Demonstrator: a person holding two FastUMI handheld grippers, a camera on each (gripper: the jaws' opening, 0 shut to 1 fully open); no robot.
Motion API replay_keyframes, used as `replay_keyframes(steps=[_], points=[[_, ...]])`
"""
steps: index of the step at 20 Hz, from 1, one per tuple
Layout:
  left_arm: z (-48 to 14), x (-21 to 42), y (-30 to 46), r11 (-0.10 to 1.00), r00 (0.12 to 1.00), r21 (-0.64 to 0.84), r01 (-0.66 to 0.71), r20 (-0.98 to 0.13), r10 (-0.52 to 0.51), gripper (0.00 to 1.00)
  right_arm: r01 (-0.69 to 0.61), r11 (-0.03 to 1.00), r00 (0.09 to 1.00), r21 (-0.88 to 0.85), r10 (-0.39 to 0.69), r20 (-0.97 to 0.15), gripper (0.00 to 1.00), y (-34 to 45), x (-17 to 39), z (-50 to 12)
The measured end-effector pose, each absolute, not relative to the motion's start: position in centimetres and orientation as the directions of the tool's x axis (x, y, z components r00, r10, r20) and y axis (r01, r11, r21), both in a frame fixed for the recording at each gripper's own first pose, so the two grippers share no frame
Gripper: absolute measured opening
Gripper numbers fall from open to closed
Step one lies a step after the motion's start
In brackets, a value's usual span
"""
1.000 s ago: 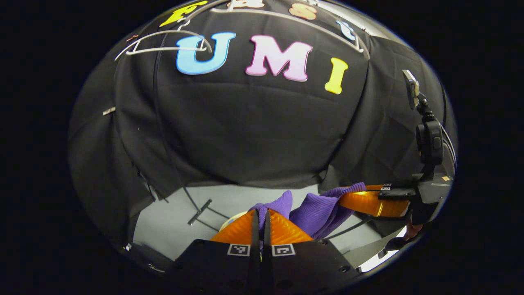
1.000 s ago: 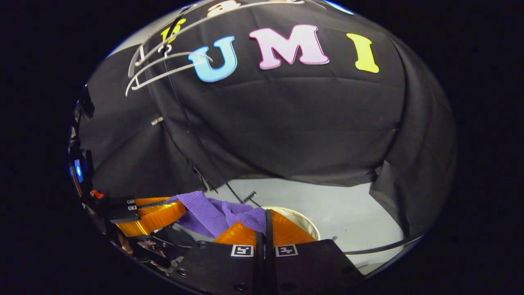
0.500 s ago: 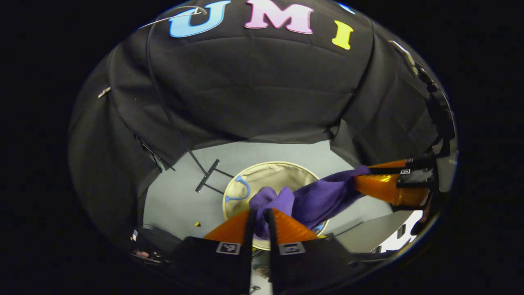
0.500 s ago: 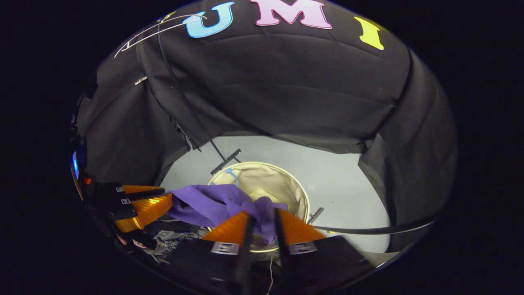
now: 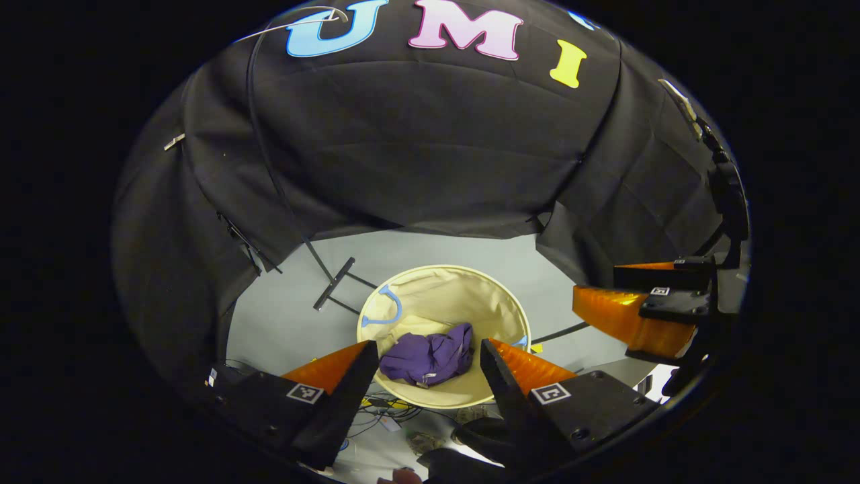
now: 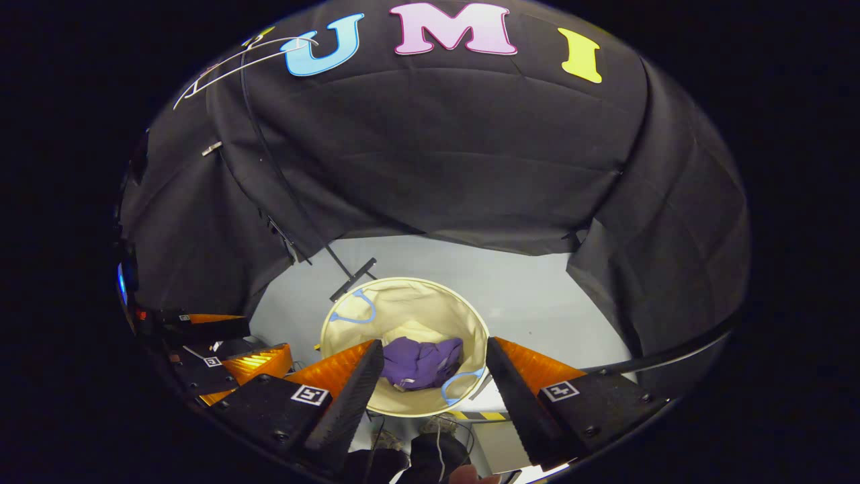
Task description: Grasp the clothes on the hanger with both hands and then place them into the laundry hamper below.
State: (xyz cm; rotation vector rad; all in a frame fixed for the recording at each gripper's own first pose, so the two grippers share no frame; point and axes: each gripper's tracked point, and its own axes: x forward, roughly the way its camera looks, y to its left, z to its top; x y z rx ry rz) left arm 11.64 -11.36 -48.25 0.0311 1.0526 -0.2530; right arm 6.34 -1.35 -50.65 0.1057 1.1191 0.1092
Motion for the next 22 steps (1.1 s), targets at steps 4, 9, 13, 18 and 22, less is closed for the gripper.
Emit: replay_keyframes(steps=[4,9,13,18,22], points=[[-44.7,11.5,-11.0,0.969,0.530,-0.121,0.214,-0.819,-0.220,0.96,-0.029,0.992,0.497,0.126,0.124,-0.859,0.99,-0.6,6.3,-47.3],[-37.3,11.6,-9.6,0.965,0.647,-0.121,0.234,-0.722,-0.247,0.96,0.022,0.992,0.615,0.127,0.087,-0.784,0.99,0.3,6.9,-40.6],[-30.6,11.1,-8.5,0.959,0.743,-0.096,0.267,-0.614,-0.268,0.96,0.082,0.988,0.707,0.129,0.033,-0.706,0.99,0.2,7.4,-34.6],[-21.1,9.6,-6.2,0.956,0.840,-0.090,0.278,-0.460,-0.287,0.96,0.129,0.988,0.831,0.083,-0.062,-0.552,0.99,-1.3,7.7,-24.5],[-14.7,8.1,-4.2,0.959,0.891,-0.083,0.271,-0.356,-0.283,0.96,0.135,0.990,0.902,0.052,-0.101,-0.420,0.99,-0.8,6.8,-17.5]])
